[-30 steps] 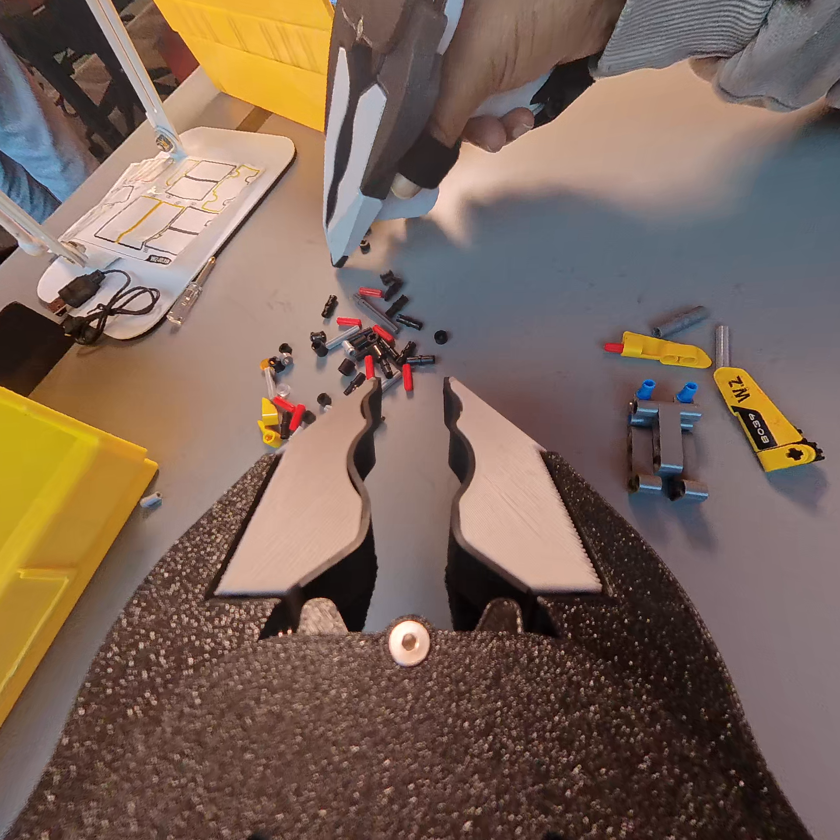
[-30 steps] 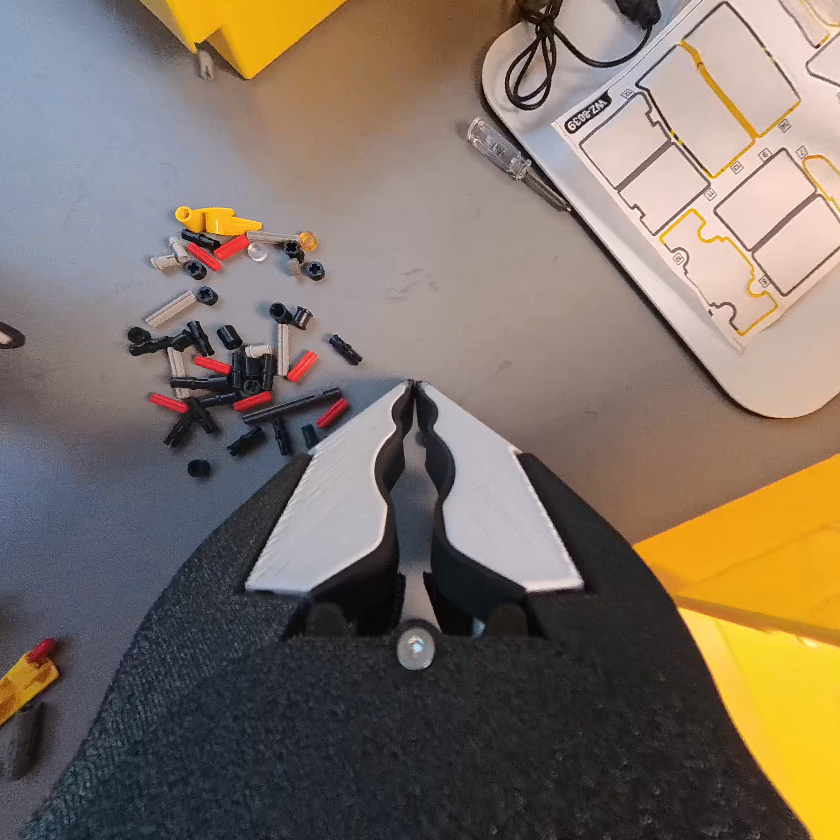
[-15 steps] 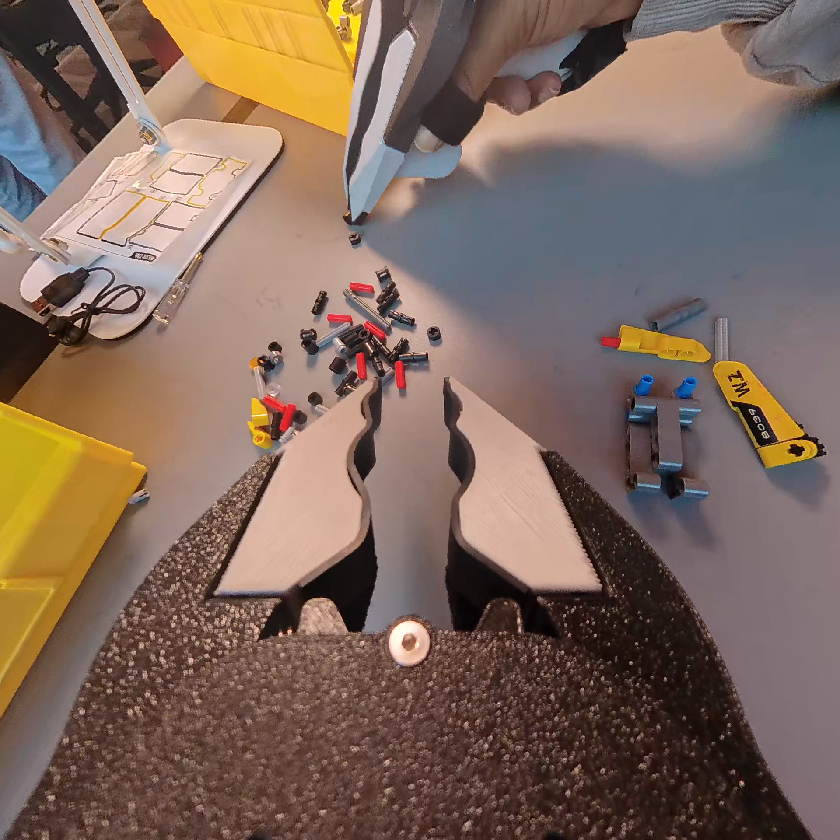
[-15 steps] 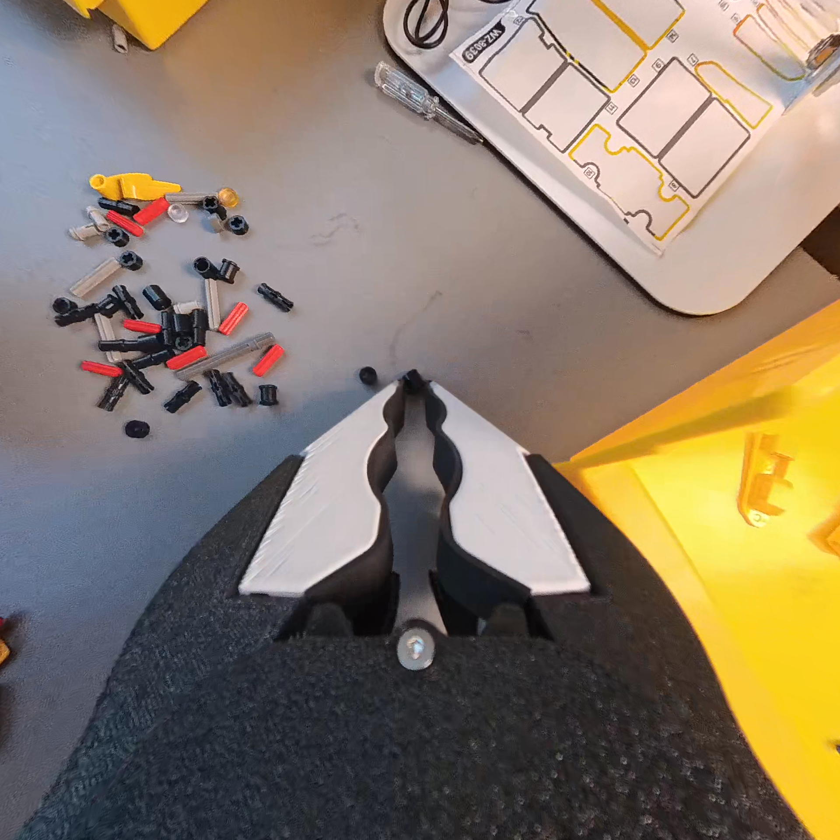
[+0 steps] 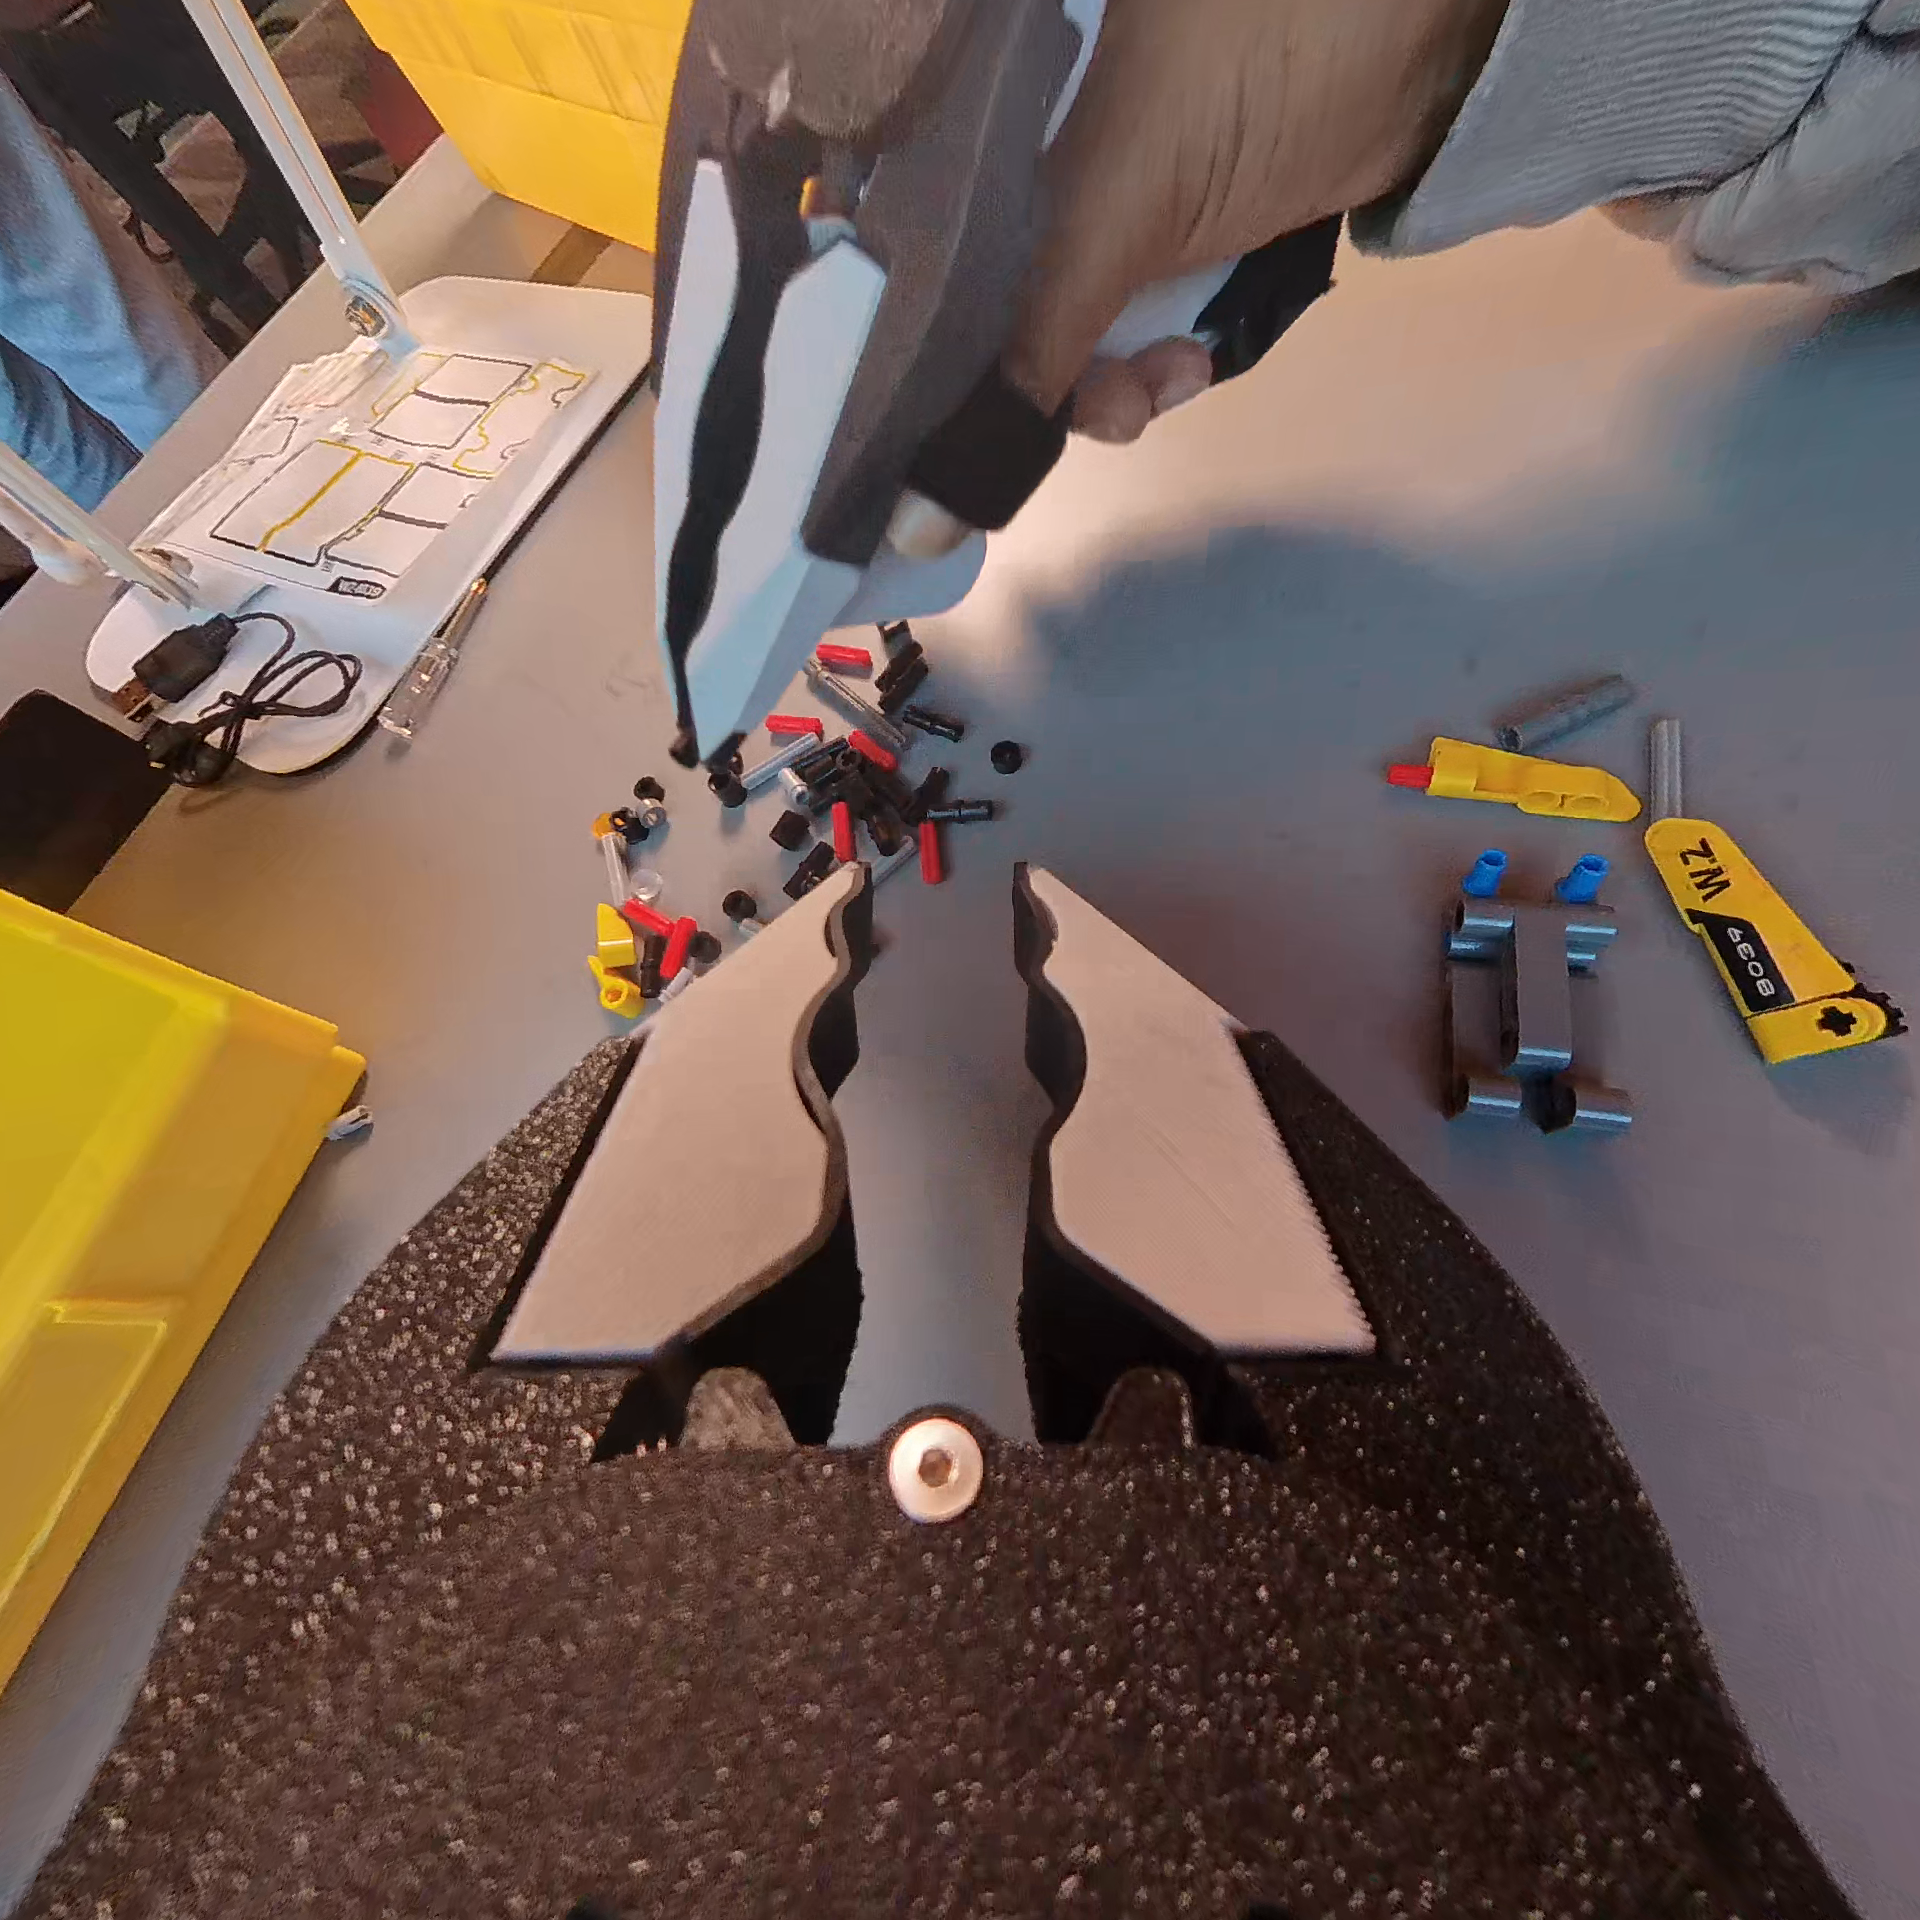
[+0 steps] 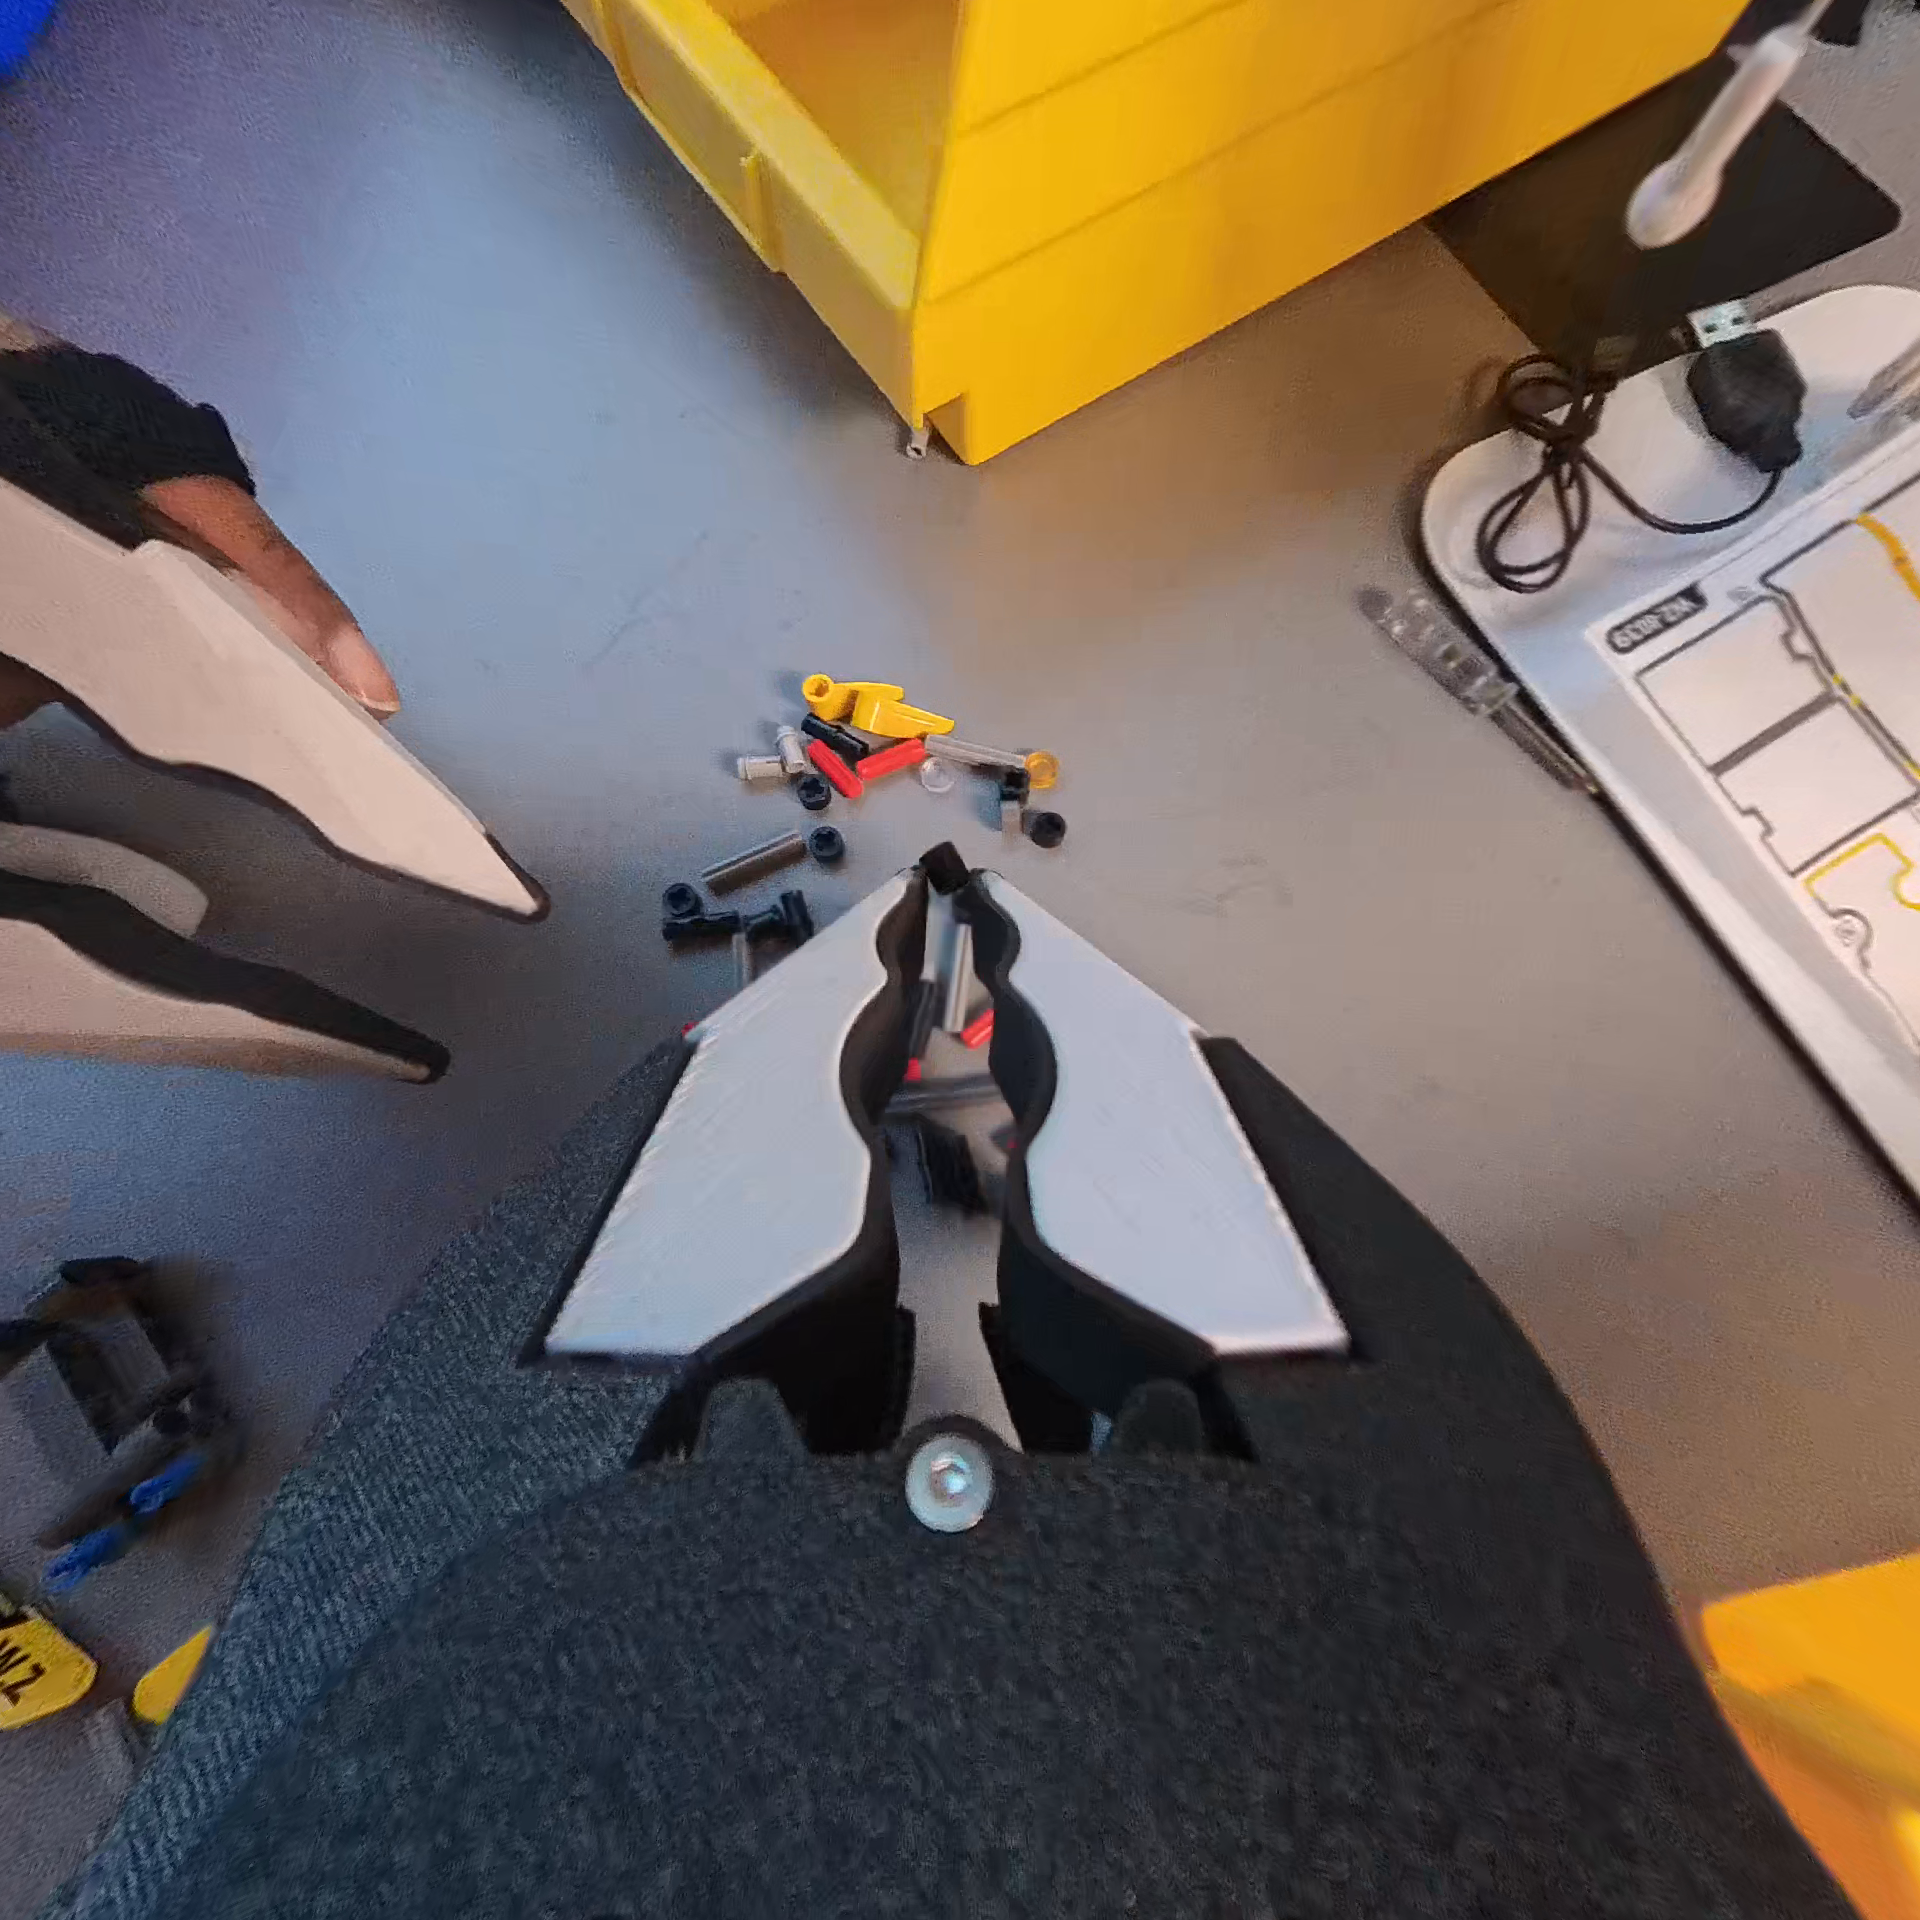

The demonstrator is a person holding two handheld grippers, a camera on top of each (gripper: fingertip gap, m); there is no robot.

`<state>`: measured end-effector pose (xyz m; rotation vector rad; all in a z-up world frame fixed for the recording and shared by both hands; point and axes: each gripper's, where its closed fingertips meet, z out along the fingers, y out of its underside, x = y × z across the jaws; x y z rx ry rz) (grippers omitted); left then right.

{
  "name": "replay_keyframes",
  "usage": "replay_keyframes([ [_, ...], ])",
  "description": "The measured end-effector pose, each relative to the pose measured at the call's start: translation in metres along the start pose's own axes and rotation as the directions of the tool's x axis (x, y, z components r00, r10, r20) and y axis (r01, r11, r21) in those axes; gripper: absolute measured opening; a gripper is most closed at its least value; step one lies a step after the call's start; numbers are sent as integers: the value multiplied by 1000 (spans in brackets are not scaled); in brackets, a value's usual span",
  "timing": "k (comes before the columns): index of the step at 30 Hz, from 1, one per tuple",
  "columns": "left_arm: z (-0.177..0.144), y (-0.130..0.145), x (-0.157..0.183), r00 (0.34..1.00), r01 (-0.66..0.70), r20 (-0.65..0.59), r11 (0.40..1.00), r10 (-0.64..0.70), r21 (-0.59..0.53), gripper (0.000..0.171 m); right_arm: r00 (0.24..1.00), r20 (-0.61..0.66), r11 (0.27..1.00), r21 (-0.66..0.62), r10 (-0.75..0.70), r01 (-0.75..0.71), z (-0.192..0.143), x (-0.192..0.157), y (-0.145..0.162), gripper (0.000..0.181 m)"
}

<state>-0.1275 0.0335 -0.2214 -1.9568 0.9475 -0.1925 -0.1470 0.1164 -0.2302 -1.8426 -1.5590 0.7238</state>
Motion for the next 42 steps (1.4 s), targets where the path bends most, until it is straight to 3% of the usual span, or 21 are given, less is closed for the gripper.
replay_keyframes([
  [3, -1, 0, 0, 1000, -5, 2, 1000, 5, 0, 27, 1000, 3, 1000, 16, -9, 9, 4, -1, -2, 16],
  [6, -2, -2, 0, 1000, -4, -1, 1000, 4, 8, 27, 998, -38, 997, 68, 42, -40, -17, 18, -7, 16],
  [11, -1, -3, 0, 1000, -5, -6, 1000, 5, 8, 27, 983, -160, 994, -56, 85, -95, -42, 61, 35, 16],
  [17, 2, 2, 2, 1000, -10, -9, 1000, 10, -12, 27, 984, -151, 989, -97, 99, -115, -34, 61, 60, 13],
  [19, 2, 3, 2, 1000, -9, -8, 1000, 9, -14, 27, 983, -162, 989, -105, 84, -102, -34, 62, 59, 4],
  [22, 2, 3, 1, 1000, -7, -7, 1000, 7, -14, 27, 985, -161, 990, -111, 65, -83, -33, 60, 59, 4],
  [25, 2, 3, 1, 1000, -5, -7, 1000, 5, -15, 27, 991, -120, 996, -62, 59, -67, -30, 50, 47, 4],
  [30, 3, 4, 1, 1000, -1, -13, 1000, 1, -20, 27, 999, 47, 994, 106, 16, -20, -16, 2, -9, 6],
  [34, 2, 6, 1, 1000, -2, -7, 1000, 2, -27, 27, 998, 58, 994, 108, 3, -9, -4, -3, -16, 15],
  [42, 3, 6, 2, 1000, 1, -13, 1000, -1, -27, 27, 994, 105, 970, 233, 38, -62, -58, -9, -15, 15],
])
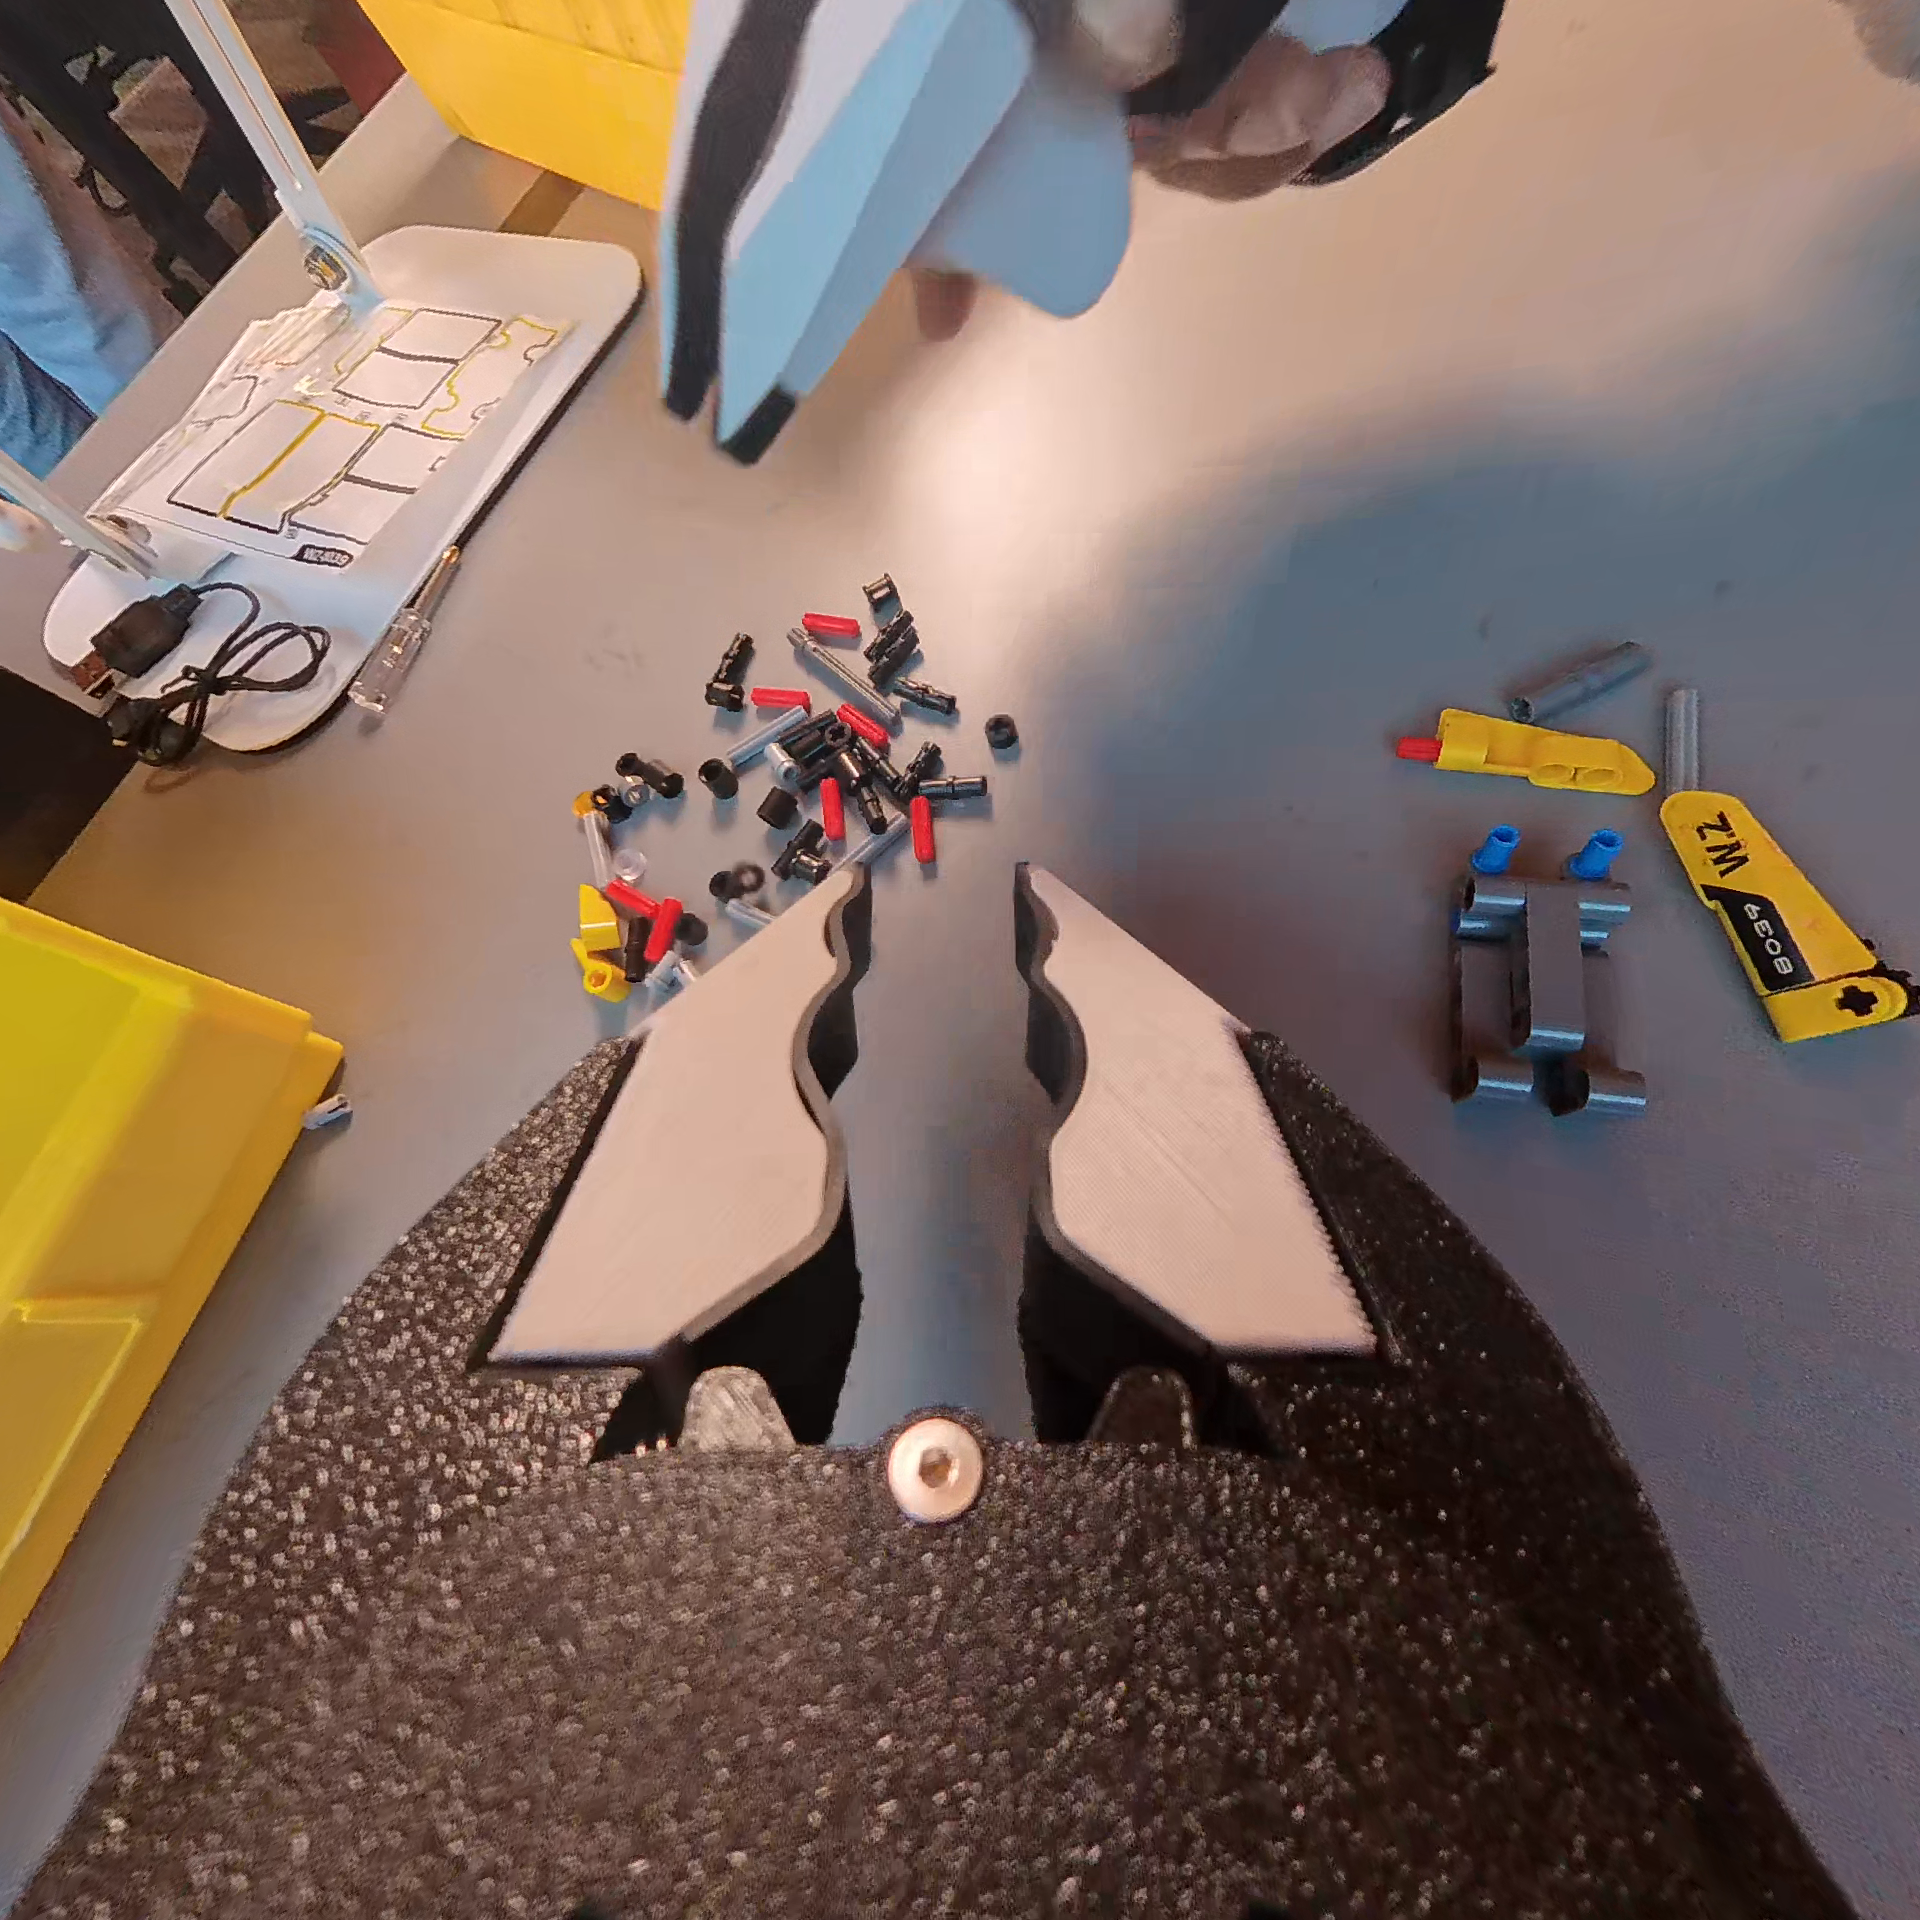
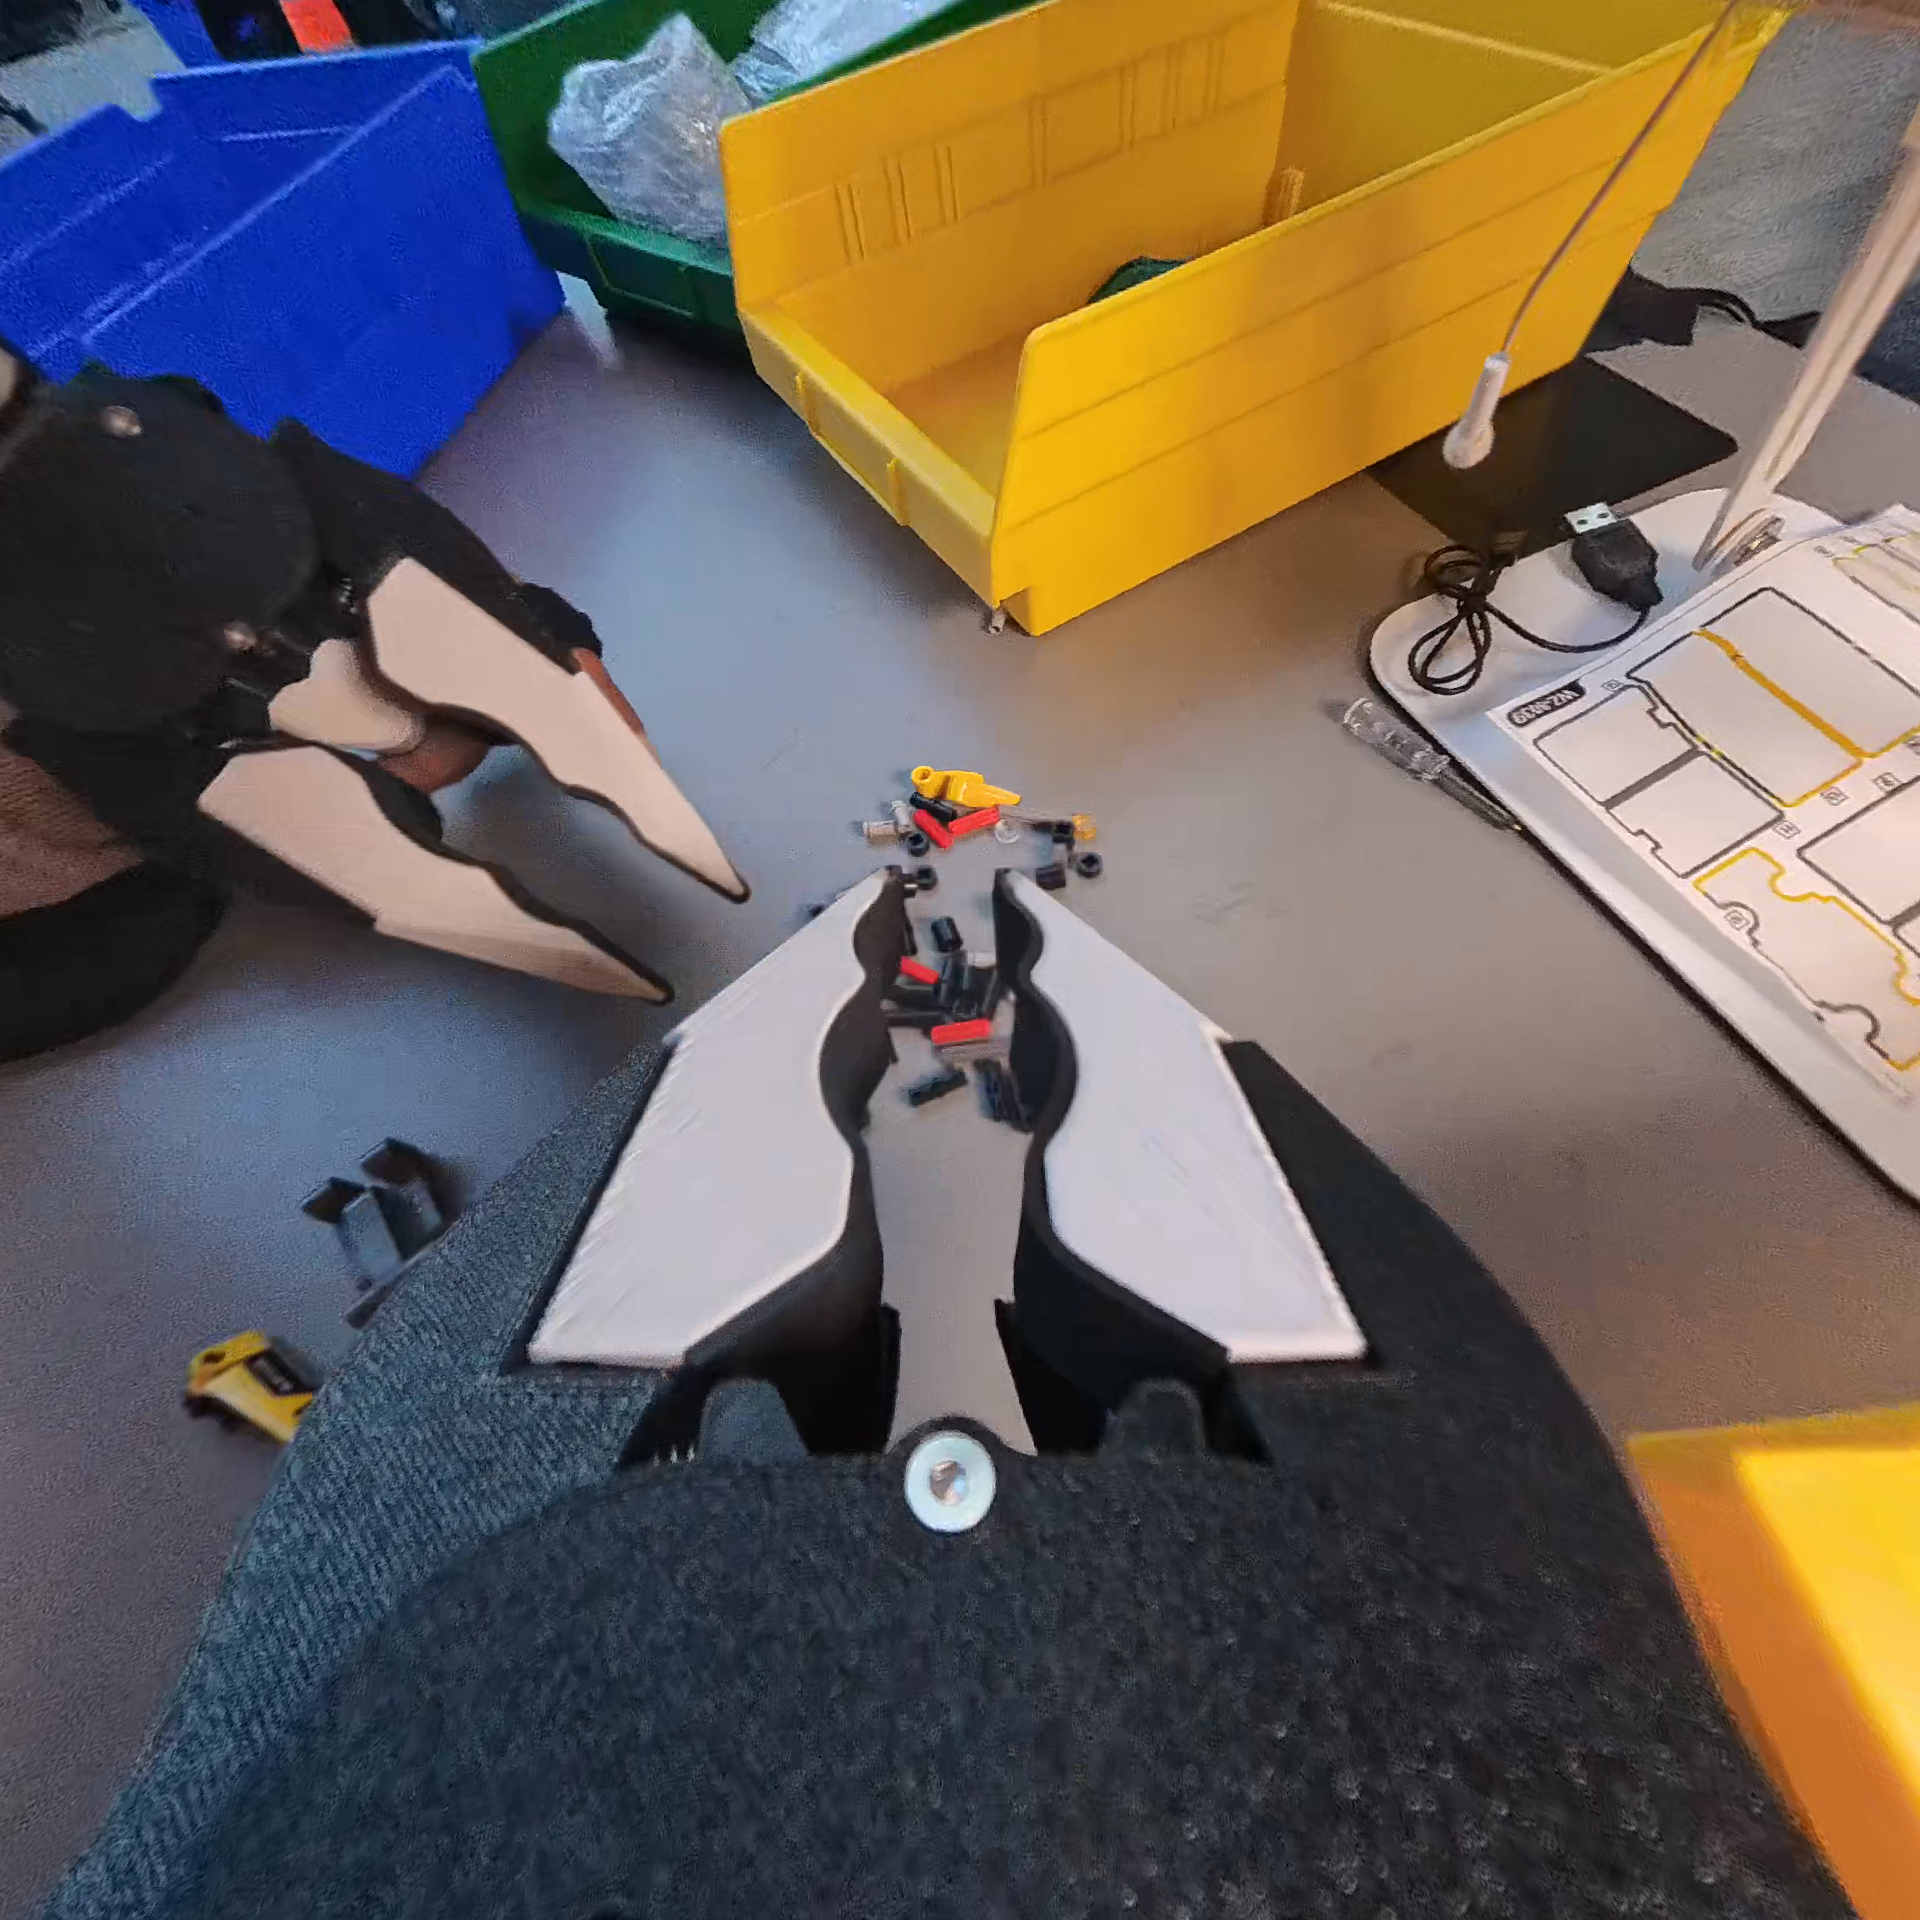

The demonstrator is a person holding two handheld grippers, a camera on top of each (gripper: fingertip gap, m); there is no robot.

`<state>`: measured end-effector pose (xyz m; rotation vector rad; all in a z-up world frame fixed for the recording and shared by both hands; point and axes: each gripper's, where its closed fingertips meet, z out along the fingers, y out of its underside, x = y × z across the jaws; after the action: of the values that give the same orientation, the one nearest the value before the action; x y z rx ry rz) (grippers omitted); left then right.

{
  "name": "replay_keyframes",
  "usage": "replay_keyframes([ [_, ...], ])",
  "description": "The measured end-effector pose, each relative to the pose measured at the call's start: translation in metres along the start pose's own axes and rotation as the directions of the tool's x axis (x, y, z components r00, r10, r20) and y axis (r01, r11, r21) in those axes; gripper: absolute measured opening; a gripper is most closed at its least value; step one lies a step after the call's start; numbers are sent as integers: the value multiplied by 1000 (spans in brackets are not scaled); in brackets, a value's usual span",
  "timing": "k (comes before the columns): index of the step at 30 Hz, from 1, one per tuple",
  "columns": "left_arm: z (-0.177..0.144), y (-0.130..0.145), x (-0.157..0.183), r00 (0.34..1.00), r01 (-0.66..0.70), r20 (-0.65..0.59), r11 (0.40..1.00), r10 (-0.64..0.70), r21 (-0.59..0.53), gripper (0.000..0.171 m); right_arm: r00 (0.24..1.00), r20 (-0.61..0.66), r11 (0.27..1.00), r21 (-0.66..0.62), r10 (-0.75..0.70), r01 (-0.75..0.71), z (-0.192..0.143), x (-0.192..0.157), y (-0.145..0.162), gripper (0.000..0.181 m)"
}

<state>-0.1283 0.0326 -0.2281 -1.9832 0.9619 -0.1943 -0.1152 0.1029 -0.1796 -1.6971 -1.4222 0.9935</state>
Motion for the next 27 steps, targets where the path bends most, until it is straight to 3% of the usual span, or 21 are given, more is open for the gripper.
replay_keyframes([
  [5, -4, -7, 15, 995, 27, -97, 999, -23, 42, 27, 992, 118, 999, -10, -37, 38, -45, -42, 26, 16],
  [10, -28, -25, 67, 920, -23, -382, 987, 84, 160, 19, 975, 182, 990, -35, -130, 138, -75, -79, 66, 16],
  [14, -33, -10, 99, 845, -46, -530, 996, 77, 71, 29, 955, 198, 976, 25, -219, 219, -74, -94, 83, 16],
  [17, -22, 5, 110, 837, -92, -543, 996, 72, -10, 37, 946, 215, 969, 2, -241, 247, -70, -98, 91, 16],
  [21, -10, 12, 109, 869, -168, -479, 984, 122, -53, 25, 933, 183, 949, 3, -310, 315, -72, -102, 97, 16],
  [24, -5, -5, 94, 917, -211, -343, 977, 203, 15, 25, 927, 167, 941, 12, -335, 338, -72, -107, 96, 16],
  [27, -7, -30, 86, 939, -262, -198, 958, 280, 112, 25, 942, 112, 948, 91, -316, 306, -73, -109, 76, 16],
])
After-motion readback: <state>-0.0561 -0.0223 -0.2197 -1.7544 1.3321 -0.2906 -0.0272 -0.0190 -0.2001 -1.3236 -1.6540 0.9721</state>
